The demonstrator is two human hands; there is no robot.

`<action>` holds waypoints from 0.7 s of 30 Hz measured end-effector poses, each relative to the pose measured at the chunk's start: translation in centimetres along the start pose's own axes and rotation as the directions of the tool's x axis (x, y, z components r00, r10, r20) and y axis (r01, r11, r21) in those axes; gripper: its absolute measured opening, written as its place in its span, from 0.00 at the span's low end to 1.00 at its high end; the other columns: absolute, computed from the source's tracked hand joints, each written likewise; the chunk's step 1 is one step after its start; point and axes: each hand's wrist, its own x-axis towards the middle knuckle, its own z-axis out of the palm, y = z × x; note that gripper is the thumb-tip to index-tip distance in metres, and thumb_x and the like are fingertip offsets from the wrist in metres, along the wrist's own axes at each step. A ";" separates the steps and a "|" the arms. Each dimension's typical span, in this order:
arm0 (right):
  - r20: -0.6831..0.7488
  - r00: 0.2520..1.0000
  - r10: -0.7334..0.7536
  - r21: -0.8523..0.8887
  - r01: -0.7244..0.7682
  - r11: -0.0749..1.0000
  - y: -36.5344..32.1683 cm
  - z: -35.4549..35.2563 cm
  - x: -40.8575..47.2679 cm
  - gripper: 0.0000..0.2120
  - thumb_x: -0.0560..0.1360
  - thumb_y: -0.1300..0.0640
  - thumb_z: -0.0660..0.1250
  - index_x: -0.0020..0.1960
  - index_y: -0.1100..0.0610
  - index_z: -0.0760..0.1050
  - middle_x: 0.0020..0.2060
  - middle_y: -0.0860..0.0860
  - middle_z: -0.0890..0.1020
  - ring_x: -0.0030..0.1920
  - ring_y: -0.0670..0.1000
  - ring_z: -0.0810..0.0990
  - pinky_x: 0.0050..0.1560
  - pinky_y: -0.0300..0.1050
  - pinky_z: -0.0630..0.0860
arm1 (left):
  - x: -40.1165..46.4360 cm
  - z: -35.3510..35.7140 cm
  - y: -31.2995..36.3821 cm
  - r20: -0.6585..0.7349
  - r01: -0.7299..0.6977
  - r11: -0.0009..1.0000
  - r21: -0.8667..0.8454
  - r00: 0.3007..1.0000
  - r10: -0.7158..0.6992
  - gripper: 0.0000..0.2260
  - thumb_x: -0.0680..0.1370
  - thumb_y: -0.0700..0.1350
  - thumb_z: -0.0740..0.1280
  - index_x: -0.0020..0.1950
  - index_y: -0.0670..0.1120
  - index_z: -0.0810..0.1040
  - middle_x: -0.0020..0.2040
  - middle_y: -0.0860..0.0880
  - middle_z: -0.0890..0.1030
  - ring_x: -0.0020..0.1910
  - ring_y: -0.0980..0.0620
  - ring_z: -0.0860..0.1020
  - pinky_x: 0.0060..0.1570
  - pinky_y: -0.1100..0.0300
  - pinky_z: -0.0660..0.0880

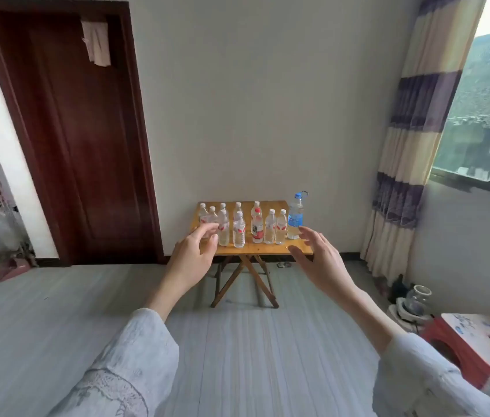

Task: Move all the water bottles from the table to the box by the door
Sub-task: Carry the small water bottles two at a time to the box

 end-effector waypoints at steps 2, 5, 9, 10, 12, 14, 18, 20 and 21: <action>-0.029 0.999 0.033 0.044 -0.032 0.999 1.1 1.8 2.3 0.23 0.74 0.48 0.63 0.67 0.51 0.65 0.63 0.51 0.75 0.60 0.48 0.74 0.56 0.38 0.66 | 2.3 0.9 -2.4 0.006 0.041 0.999 -0.031 0.999 -0.041 0.13 0.78 0.45 0.59 0.62 0.48 0.73 0.62 0.48 0.77 0.62 0.52 0.74 0.58 0.60 0.68; -0.008 0.997 0.081 0.065 -0.080 0.995 2.6 4.9 5.4 0.24 0.74 0.49 0.64 0.68 0.53 0.65 0.61 0.51 0.76 0.59 0.47 0.74 0.56 0.37 0.67 | 6.0 2.6 -6.7 0.051 0.093 0.996 -0.007 0.994 -0.093 0.13 0.78 0.45 0.58 0.62 0.48 0.74 0.61 0.48 0.78 0.61 0.52 0.74 0.56 0.62 0.67; 0.023 0.993 0.113 0.098 -0.115 0.989 5.0 8.6 10.0 0.23 0.74 0.51 0.64 0.67 0.54 0.65 0.61 0.52 0.76 0.59 0.48 0.75 0.56 0.39 0.68 | 11.2 5.0 -11.6 0.080 0.121 0.992 -0.023 0.990 -0.119 0.12 0.78 0.45 0.58 0.60 0.48 0.75 0.59 0.48 0.79 0.58 0.55 0.73 0.55 0.63 0.67; 0.029 0.992 0.122 0.101 -0.124 0.987 5.6 9.4 11.2 0.23 0.75 0.51 0.64 0.67 0.54 0.65 0.60 0.52 0.76 0.59 0.49 0.75 0.57 0.39 0.68 | 12.3 5.7 -12.7 0.102 0.141 0.990 -0.027 0.985 -0.137 0.12 0.78 0.46 0.58 0.60 0.49 0.74 0.60 0.49 0.78 0.58 0.56 0.73 0.55 0.62 0.67; 0.045 0.990 0.131 0.106 -0.135 0.985 6.8 10.9 13.7 0.22 0.75 0.52 0.64 0.67 0.55 0.65 0.60 0.53 0.77 0.59 0.49 0.76 0.58 0.41 0.70 | 14.4 7.2 -14.8 0.146 0.176 0.983 -0.049 0.975 -0.167 0.12 0.79 0.47 0.58 0.61 0.51 0.74 0.60 0.51 0.77 0.59 0.56 0.73 0.56 0.61 0.68; 0.065 0.989 0.134 0.112 -0.141 0.984 8.2 12.8 16.3 0.22 0.75 0.52 0.64 0.67 0.55 0.65 0.60 0.53 0.77 0.59 0.49 0.76 0.59 0.43 0.71 | 16.5 8.6 -17.1 0.164 0.211 0.975 -0.071 0.966 -0.197 0.12 0.79 0.47 0.57 0.60 0.52 0.73 0.59 0.53 0.77 0.58 0.57 0.73 0.56 0.62 0.67; 0.105 0.983 0.150 0.144 -0.164 0.976 11.8 16.8 21.7 0.22 0.75 0.52 0.64 0.66 0.55 0.66 0.60 0.53 0.77 0.58 0.49 0.76 0.56 0.41 0.70 | 21.0 11.4 -21.6 0.162 0.253 0.966 -0.057 0.957 -0.242 0.11 0.79 0.47 0.58 0.60 0.51 0.74 0.56 0.55 0.76 0.56 0.59 0.73 0.55 0.64 0.67; 0.120 0.979 0.162 0.172 -0.182 0.968 14.1 18.5 24.7 0.22 0.75 0.52 0.64 0.67 0.56 0.66 0.60 0.53 0.77 0.57 0.49 0.76 0.58 0.43 0.72 | 23.4 13.0 -23.8 0.149 0.274 0.960 -0.054 0.953 -0.263 0.12 0.79 0.47 0.58 0.60 0.50 0.73 0.56 0.55 0.76 0.56 0.58 0.73 0.54 0.64 0.68; 0.133 0.977 0.168 0.185 -0.191 0.964 15.3 19.4 26.1 0.22 0.75 0.52 0.64 0.67 0.56 0.66 0.60 0.53 0.77 0.57 0.49 0.76 0.58 0.44 0.73 | 24.7 13.7 -24.8 0.142 0.283 0.958 -0.049 0.951 -0.273 0.12 0.79 0.47 0.58 0.61 0.49 0.73 0.56 0.54 0.75 0.56 0.58 0.72 0.54 0.64 0.68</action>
